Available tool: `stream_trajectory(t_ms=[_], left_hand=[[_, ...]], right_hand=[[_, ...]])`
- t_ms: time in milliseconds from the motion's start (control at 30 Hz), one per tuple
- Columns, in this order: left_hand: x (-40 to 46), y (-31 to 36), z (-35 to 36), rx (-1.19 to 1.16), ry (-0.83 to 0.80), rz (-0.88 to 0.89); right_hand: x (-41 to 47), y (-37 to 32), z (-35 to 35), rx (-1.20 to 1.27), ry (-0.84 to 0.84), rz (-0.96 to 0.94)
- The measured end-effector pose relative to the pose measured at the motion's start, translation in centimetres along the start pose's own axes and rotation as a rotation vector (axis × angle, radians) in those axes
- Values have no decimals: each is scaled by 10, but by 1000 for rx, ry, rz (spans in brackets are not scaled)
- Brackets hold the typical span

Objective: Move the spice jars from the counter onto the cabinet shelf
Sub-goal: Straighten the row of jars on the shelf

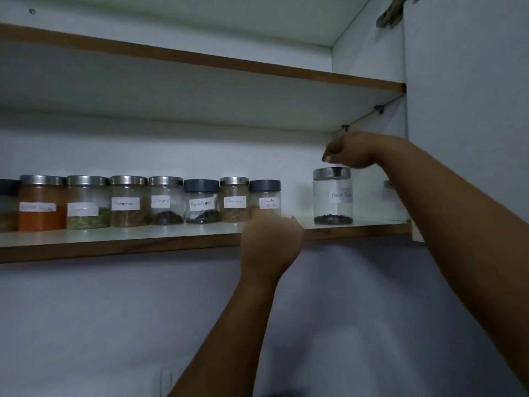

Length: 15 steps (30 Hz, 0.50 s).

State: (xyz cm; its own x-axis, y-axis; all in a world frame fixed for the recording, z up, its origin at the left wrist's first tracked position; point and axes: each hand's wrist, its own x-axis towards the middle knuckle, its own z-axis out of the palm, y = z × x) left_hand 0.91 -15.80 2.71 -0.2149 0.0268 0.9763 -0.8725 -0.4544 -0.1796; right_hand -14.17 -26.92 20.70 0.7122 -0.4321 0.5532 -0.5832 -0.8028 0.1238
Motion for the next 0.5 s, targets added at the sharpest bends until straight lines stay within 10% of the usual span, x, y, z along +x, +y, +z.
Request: stream_trajectory(t_ms=[500], left_hand=[[-1, -2, 1, -38, 0, -3]], right_hand=[[62, -25, 62, -17, 54, 28]])
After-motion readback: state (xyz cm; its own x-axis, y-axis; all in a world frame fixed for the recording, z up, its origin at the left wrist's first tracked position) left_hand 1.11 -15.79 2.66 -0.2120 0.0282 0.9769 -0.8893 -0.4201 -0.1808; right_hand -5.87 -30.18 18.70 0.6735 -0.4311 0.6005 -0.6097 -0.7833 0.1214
